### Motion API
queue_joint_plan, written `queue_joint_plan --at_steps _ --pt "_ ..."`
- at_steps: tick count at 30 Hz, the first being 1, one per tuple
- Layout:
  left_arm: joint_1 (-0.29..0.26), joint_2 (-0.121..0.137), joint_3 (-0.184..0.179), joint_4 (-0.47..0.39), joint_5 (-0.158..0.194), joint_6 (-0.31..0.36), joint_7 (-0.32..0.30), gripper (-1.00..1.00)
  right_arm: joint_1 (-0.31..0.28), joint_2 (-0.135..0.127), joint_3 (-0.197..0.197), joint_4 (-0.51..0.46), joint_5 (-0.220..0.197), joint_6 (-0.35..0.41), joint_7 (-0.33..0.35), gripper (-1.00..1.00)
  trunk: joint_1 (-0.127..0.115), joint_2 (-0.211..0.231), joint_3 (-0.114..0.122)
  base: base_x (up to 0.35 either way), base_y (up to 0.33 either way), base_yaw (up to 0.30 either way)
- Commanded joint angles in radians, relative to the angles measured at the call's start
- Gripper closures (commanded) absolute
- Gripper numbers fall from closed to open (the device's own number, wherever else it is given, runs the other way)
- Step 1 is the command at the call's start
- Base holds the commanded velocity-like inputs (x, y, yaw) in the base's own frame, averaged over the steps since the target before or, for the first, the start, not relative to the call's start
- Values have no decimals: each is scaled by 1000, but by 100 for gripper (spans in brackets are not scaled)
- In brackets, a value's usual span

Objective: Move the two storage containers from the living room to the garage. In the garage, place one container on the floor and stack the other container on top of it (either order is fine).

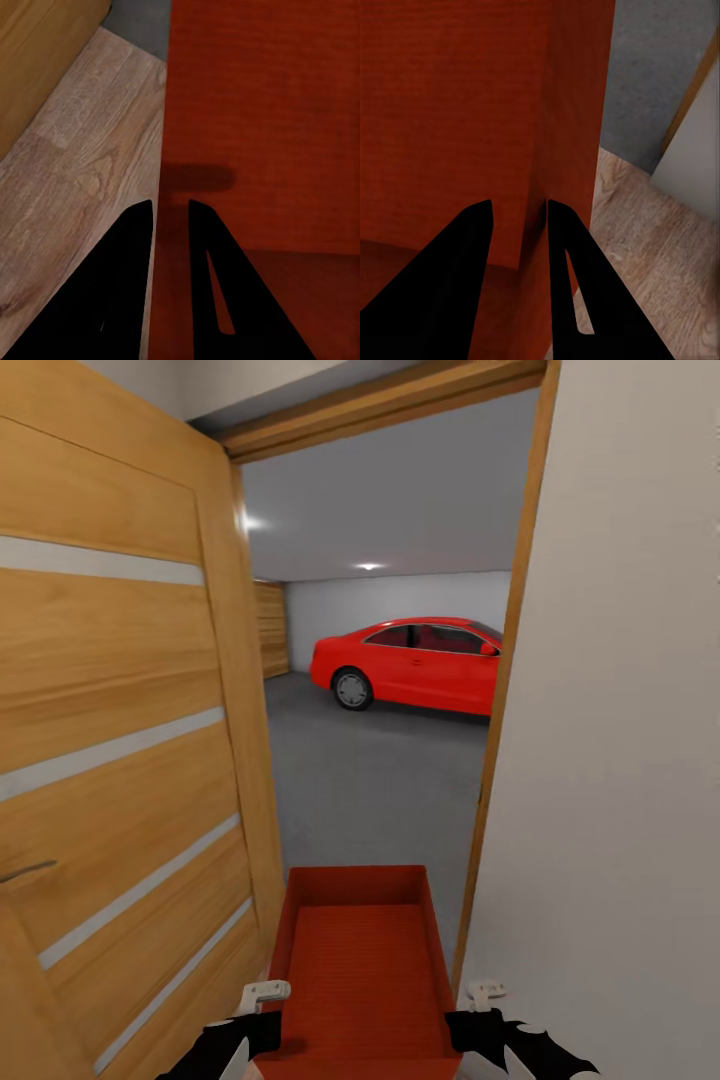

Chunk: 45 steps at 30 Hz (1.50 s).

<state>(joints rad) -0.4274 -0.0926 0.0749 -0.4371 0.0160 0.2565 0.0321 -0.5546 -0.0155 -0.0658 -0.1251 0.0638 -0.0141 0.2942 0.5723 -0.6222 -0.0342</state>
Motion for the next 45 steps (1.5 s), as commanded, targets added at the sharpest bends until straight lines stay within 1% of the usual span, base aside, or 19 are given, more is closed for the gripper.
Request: queue_joint_plan --at_steps 1,25,45 --pt "-1 22 3 -5 -21 -39 28 100 -1 0 18 4 8 -3 6 100 0 -2 -2 0 0 -55" --pt "-1 21 2 -5 -21 -39 28 100 -1 0 18 4 8 -4 6 100 0 -2 -2 4 2 -4" --pt "-1 22 3 -5 -21 -39 28 100 -1 0 18 4 8 -3 6 100 0 -2 -2 219 164 0"
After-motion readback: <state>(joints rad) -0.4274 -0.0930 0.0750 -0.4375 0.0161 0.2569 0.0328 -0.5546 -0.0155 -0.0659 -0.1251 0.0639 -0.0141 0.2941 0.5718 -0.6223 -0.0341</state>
